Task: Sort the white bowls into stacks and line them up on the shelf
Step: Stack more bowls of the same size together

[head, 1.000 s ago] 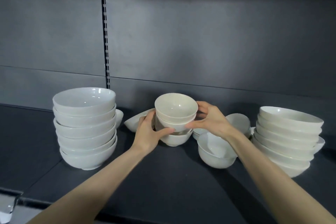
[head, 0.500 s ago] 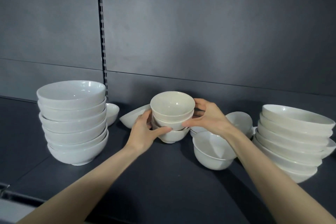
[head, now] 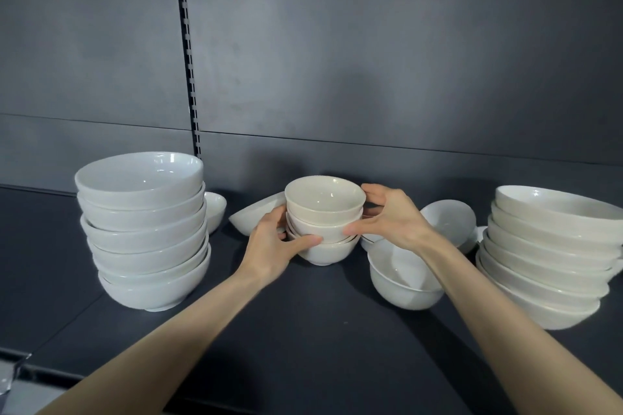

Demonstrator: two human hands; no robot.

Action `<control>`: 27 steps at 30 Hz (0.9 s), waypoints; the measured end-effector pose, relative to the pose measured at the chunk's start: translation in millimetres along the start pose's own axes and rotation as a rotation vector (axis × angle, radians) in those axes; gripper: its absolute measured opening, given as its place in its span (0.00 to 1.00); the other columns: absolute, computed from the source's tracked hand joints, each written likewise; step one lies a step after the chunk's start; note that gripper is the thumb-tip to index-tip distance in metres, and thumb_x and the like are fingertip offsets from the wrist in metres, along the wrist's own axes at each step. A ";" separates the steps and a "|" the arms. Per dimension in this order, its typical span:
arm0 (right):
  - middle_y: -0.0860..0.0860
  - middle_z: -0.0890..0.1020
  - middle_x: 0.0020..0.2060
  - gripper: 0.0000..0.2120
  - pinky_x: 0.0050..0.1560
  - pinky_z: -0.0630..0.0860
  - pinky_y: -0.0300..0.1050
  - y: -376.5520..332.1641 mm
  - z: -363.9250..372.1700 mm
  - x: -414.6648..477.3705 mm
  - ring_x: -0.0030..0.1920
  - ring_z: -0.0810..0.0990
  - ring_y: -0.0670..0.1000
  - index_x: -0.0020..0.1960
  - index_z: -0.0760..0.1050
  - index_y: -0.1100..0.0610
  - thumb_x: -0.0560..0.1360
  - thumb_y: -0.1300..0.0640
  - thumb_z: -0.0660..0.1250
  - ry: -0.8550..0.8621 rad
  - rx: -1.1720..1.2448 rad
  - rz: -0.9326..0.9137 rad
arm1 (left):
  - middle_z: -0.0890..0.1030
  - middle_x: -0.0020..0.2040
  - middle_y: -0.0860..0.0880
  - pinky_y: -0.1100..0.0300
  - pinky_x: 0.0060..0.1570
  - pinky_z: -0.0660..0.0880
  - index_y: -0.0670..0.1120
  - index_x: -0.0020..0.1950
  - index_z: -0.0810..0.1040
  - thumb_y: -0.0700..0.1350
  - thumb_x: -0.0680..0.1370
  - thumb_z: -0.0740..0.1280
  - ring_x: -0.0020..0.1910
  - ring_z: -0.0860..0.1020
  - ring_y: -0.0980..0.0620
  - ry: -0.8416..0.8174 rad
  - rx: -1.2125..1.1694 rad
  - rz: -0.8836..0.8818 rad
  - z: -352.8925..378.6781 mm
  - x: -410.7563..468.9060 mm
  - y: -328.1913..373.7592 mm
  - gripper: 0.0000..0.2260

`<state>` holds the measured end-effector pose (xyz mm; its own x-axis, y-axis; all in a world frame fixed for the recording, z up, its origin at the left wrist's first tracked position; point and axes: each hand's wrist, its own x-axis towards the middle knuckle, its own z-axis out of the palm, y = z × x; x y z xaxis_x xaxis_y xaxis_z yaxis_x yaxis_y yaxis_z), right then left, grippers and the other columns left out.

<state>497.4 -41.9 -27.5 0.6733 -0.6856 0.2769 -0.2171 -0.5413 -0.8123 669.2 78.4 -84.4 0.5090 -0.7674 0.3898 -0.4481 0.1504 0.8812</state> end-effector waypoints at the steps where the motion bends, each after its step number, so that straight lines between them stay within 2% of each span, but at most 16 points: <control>1: 0.41 0.83 0.42 0.27 0.57 0.78 0.47 -1.4 0.0 -0.2 0.51 0.83 0.49 0.57 0.76 0.62 0.61 0.67 0.80 0.007 -0.003 0.007 | 0.78 0.54 0.54 0.69 0.53 0.69 0.51 0.62 0.73 0.44 0.68 0.78 0.55 0.75 0.57 0.000 0.012 0.007 -0.5 0.7 -0.7 0.26; 3: 0.45 0.82 0.51 0.35 0.57 0.77 0.43 -2.2 0.0 0.7 0.55 0.82 0.52 0.65 0.71 0.64 0.61 0.65 0.80 0.016 0.007 0.031 | 0.77 0.55 0.52 0.69 0.54 0.69 0.52 0.61 0.74 0.46 0.68 0.77 0.54 0.75 0.58 -0.010 0.045 0.019 -1.3 2.4 -1.2 0.24; 5: 0.49 0.78 0.61 0.44 0.62 0.73 0.45 -0.2 -0.1 3.3 0.59 0.80 0.52 0.72 0.65 0.62 0.60 0.61 0.81 0.018 0.017 0.065 | 0.75 0.55 0.50 0.67 0.56 0.69 0.52 0.61 0.74 0.49 0.69 0.76 0.53 0.75 0.58 -0.027 0.072 0.018 -1.4 4.6 -3.9 0.22; 7: 0.51 0.77 0.64 0.46 0.65 0.72 0.48 -1.2 -0.4 3.9 0.61 0.79 0.51 0.73 0.64 0.61 0.60 0.58 0.82 0.014 0.005 0.084 | 0.73 0.56 0.49 0.62 0.61 0.70 0.50 0.63 0.75 0.51 0.70 0.76 0.55 0.74 0.55 -0.037 0.102 0.007 -1.1 5.9 -6.5 0.24; 10: 0.50 0.77 0.64 0.46 0.65 0.72 0.47 -1.3 -1.6 4.6 0.60 0.79 0.50 0.72 0.65 0.61 0.60 0.58 0.82 0.007 -0.011 0.102 | 0.74 0.58 0.49 0.56 0.64 0.71 0.51 0.67 0.72 0.59 0.67 0.75 0.57 0.73 0.58 -0.067 0.130 0.015 -1.6 6.9 -8.6 0.32; 13: 0.48 0.76 0.63 0.45 0.61 0.73 0.43 -1.5 -1.0 2.5 0.57 0.81 0.49 0.73 0.64 0.60 0.61 0.60 0.81 0.001 -0.013 0.104 | 0.74 0.59 0.50 0.56 0.65 0.72 0.54 0.69 0.70 0.66 0.61 0.73 0.60 0.74 0.57 -0.084 0.154 0.022 -2.7 4.8 -9.1 0.39; 16: 0.48 0.76 0.64 0.44 0.60 0.74 0.44 0.6 0.4 1.1 0.55 0.82 0.49 0.73 0.64 0.59 0.61 0.61 0.81 0.000 0.000 0.098 | 0.73 0.60 0.50 0.57 0.65 0.71 0.52 0.70 0.70 0.57 0.65 0.77 0.61 0.73 0.56 -0.064 0.134 0.042 -1.0 1.6 -8.3 0.36; 18: 0.47 0.77 0.62 0.42 0.59 0.76 0.45 2.5 -0.5 1.9 0.55 0.82 0.49 0.70 0.67 0.58 0.60 0.58 0.82 -0.018 0.001 0.103 | 0.73 0.59 0.51 0.61 0.63 0.71 0.50 0.70 0.70 0.51 0.67 0.77 0.60 0.74 0.55 -0.031 0.125 0.050 0.0 0.4 -6.8 0.33; 20: 0.49 0.82 0.57 0.40 0.59 0.77 0.46 4.6 -1.9 4.0 0.54 0.83 0.49 0.67 0.71 0.60 0.59 0.57 0.82 -0.041 0.005 0.104 | 0.74 0.57 0.51 0.64 0.60 0.71 0.49 0.69 0.72 0.50 0.67 0.77 0.58 0.74 0.54 -0.007 0.128 0.059 0.1 -0.3 -3.8 0.31; 22: 0.49 0.84 0.52 0.35 0.58 0.78 0.45 6.3 -2.3 4.7 0.51 0.84 0.47 0.65 0.73 0.59 0.60 0.61 0.81 -0.037 0.021 0.097 | 0.75 0.55 0.51 0.65 0.58 0.72 0.49 0.66 0.73 0.50 0.67 0.78 0.55 0.75 0.54 0.005 0.133 0.062 -0.1 -0.3 -1.3 0.29; 27: 0.49 0.84 0.52 0.36 0.57 0.79 0.47 7.6 -1.5 6.2 0.51 0.84 0.48 0.65 0.73 0.57 0.59 0.62 0.82 -0.009 0.025 0.081 | 0.75 0.53 0.49 0.64 0.56 0.72 0.48 0.62 0.76 0.52 0.67 0.77 0.53 0.75 0.54 0.030 0.154 0.040 0.7 1.8 1.0 0.25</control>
<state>498.9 -51.0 -31.1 0.6608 -0.7221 0.2050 -0.2536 -0.4718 -0.8445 669.2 76.8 -83.0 0.5092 -0.7437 0.4332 -0.5744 0.0812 0.8145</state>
